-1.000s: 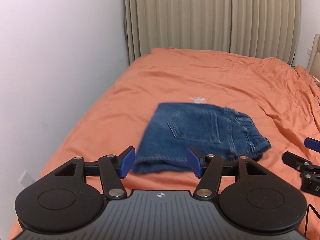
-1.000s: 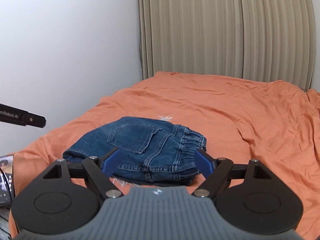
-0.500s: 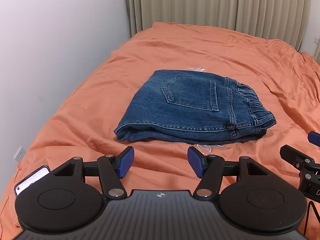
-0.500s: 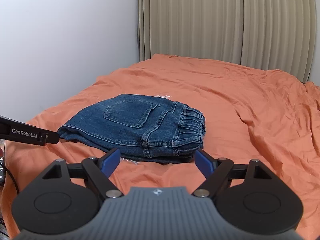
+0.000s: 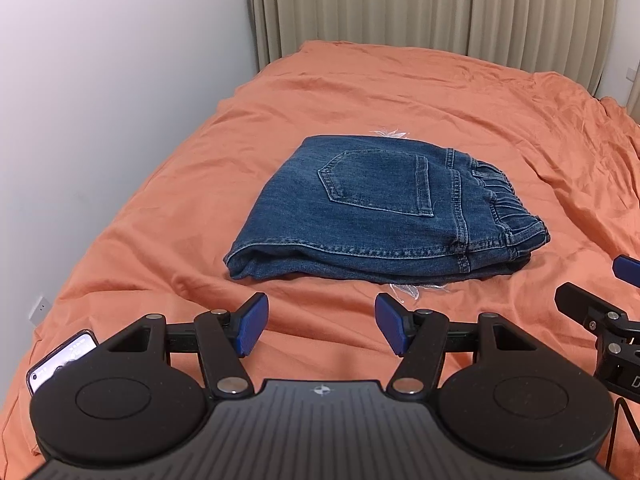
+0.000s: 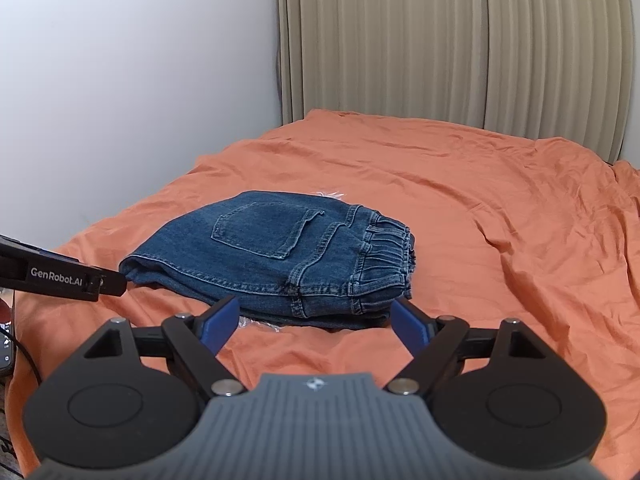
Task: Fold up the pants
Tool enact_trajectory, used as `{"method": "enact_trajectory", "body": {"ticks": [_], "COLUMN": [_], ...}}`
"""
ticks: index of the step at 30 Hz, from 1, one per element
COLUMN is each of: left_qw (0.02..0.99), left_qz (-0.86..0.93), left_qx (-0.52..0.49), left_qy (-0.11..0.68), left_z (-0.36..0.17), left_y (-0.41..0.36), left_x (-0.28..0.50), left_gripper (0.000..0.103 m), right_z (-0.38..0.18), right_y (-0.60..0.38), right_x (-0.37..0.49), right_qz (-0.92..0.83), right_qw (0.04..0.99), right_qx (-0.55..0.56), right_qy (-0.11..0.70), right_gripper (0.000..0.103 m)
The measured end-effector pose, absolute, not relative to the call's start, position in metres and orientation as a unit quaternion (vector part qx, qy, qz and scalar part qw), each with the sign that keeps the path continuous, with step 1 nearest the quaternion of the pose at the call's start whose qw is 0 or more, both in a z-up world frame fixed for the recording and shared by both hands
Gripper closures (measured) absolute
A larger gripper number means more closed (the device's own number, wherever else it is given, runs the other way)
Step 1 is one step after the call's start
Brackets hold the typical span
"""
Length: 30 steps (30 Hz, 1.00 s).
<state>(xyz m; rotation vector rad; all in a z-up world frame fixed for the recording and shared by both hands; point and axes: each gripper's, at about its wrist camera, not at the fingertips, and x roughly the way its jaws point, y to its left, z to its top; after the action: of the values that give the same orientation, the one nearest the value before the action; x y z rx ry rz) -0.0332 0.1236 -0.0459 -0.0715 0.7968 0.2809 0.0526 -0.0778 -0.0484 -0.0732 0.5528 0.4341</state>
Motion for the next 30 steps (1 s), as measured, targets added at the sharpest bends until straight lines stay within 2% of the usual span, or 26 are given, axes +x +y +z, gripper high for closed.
{"method": "enact_trajectory", "body": {"ticks": [30], "left_qw": [0.911], "left_qz": [0.136], "left_qx": [-0.034], "left_qy": [0.387], "left_z": [-0.044], "left_y": [0.112], "left_x": [-0.037], "left_gripper": [0.031], "right_z": [-0.049], "right_y": [-0.083], "right_x": [0.053], "right_qz": [0.207], "right_qw": [0.94], "right_qx": [-0.03], "right_qy": [0.271], "right_gripper": [0.024]}}
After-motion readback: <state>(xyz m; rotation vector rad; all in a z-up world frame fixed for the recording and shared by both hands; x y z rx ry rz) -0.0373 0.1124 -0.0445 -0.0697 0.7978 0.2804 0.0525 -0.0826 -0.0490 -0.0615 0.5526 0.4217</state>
